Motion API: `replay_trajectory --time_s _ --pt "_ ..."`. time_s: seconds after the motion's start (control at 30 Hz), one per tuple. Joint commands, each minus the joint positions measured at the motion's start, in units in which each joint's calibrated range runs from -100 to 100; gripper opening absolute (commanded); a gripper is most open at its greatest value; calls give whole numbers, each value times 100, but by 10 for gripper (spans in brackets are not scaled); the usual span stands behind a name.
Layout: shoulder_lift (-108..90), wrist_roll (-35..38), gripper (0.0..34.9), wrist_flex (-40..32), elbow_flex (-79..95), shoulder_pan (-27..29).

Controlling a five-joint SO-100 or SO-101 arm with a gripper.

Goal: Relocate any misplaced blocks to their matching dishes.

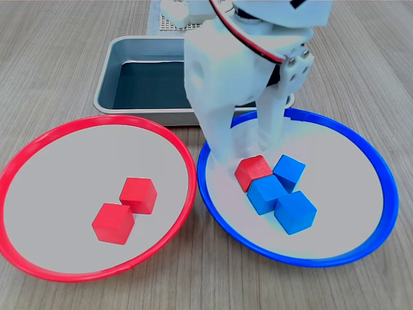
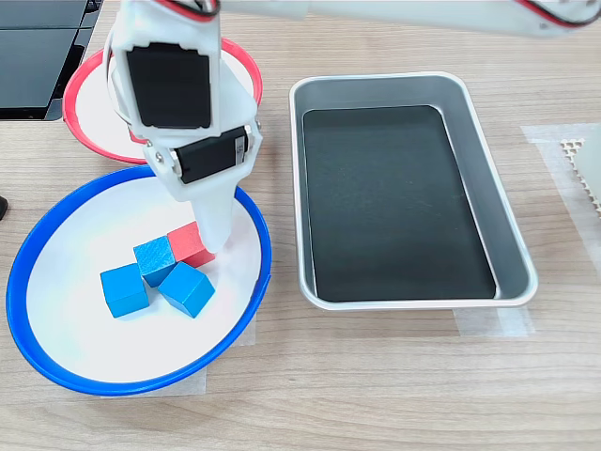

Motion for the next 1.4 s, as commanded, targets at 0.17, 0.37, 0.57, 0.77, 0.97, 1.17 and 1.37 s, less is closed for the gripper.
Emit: replay_trajectory --time_s 0.17,0.37,0.57,0.77,0.97,1.17,1.37 --pt "83 44 164 -5 -360 -60" --pt "228 44 159 -87 -460 -88" --pt "373 59 153 -285 -524 -97" --pt "518 107 124 -450 -597 -88" --pt "569 249 4 -393 -606 -78" --pt "544 239 3 -384 -561 -69" --pt "237 190 3 -351 -433 -69"
